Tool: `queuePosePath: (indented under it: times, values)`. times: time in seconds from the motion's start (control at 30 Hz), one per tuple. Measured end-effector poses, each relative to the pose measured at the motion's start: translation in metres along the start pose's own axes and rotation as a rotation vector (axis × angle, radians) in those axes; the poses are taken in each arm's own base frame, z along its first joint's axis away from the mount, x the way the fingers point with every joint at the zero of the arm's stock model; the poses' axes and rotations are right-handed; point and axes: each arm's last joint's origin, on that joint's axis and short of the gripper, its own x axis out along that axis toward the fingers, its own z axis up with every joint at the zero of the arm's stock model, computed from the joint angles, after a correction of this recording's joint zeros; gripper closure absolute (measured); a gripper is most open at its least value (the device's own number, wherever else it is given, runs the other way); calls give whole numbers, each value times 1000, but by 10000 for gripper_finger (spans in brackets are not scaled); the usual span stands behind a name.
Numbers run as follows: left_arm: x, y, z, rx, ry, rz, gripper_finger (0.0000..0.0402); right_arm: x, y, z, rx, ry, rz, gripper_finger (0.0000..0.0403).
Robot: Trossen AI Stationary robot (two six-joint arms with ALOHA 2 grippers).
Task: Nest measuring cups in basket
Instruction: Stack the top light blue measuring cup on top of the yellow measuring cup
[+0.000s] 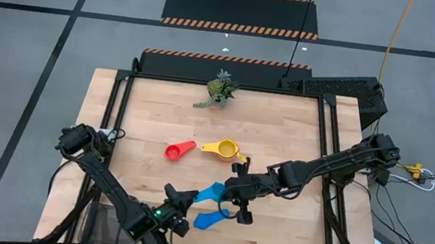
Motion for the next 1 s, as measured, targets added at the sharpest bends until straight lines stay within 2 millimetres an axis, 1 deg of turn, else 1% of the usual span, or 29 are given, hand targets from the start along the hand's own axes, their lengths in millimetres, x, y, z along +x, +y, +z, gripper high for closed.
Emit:
queuePosePath:
  times: [0.37,0.57,0.63,0.77,0.87,1.0]
  values:
    - [0,-1,0,29,-2,-49,391,0,0,-1,-4,8,-1,403]
    - [1,-1,0,32,-2,-50,385,0,0,-1,-4,8,1,403]
    - [1,-1,-1,44,1,-50,390,0,0,-1,-4,8,1,399]
    - [1,-2,-6,80,18,-47,394,0,5,-2,-22,4,-8,370]
    - [1,-1,-10,108,35,-31,394,-6,8,-2,-19,2,-18,331]
    - [6,2,-17,130,73,1,395,-19,11,-2,-18,-18,-84,274]
